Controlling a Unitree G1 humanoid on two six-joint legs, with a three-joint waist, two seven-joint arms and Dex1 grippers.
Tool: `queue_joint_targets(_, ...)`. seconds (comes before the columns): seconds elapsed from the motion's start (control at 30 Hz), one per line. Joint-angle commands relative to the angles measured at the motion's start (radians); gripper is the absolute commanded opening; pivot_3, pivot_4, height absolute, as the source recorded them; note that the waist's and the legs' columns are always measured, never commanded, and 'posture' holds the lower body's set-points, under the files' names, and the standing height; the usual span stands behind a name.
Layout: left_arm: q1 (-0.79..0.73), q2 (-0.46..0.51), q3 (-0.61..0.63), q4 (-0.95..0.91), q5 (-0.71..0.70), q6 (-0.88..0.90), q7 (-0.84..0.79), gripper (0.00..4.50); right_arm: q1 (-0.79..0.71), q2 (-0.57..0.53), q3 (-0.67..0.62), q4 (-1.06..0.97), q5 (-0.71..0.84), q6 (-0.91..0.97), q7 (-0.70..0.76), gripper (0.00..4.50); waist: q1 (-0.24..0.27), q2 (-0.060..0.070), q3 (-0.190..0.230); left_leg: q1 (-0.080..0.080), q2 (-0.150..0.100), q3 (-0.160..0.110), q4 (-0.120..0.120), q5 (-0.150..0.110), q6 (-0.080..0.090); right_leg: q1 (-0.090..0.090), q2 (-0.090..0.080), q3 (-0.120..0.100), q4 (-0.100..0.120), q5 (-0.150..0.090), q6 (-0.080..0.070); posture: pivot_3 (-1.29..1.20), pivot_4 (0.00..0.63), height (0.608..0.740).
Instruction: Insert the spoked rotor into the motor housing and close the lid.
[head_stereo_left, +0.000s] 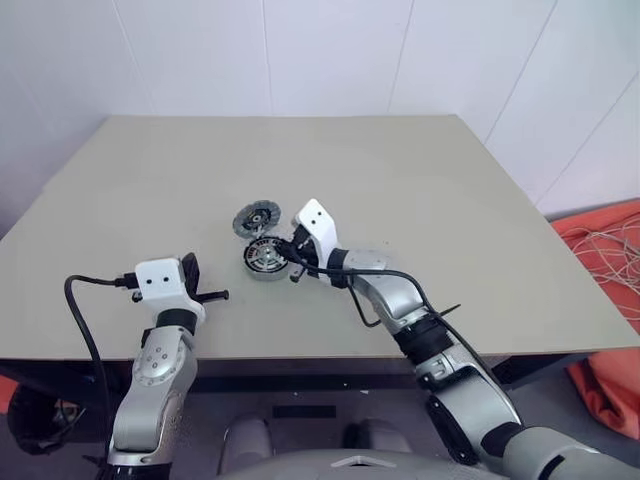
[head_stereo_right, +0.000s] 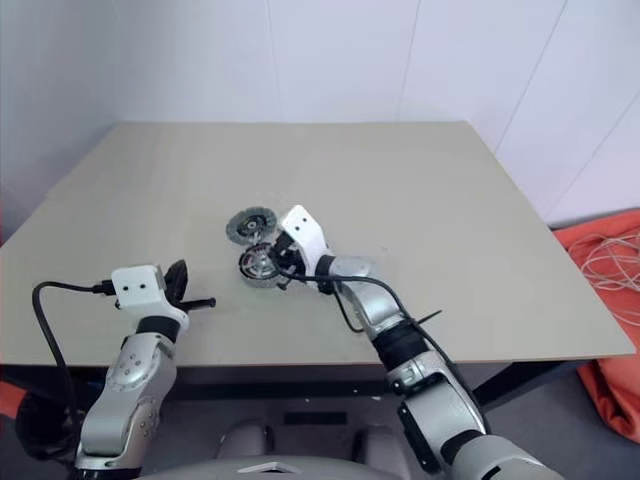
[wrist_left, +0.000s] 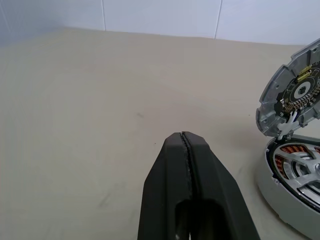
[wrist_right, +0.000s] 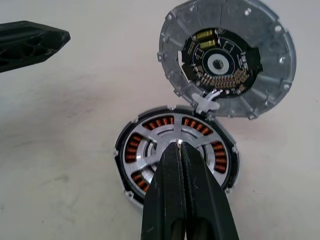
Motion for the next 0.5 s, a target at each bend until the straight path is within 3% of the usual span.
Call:
queue_joint_targets(0.03,-0.015,-0.012,0.02,-0.018,0.021,-0.014,-0.017,0.03,-0.048,0.029,-0.003,0.04,-0.015,-0.051,-0.004,0.0,0.0,0.0,0.0,0.0,0.0,0.0,0.0,0.0,0.0,0.0,0.0,0.0,0.0,0.0,0.0,0.0,0.0,0.74)
queue_joint_targets(0.5,0.003,-0.071,0.029,-0.043,0.038,0.007,-0.055,0.03,-0.154,0.087,-0.019,0.34,-0.075,-0.083,-0.03,0.0,-0.001,0.002,0.001,0.0,0.0,0.0,0.0,0.0,0.0,0.0,0.0,0.0,0.0,0.003,-0.005,0.0,0.0,0.74)
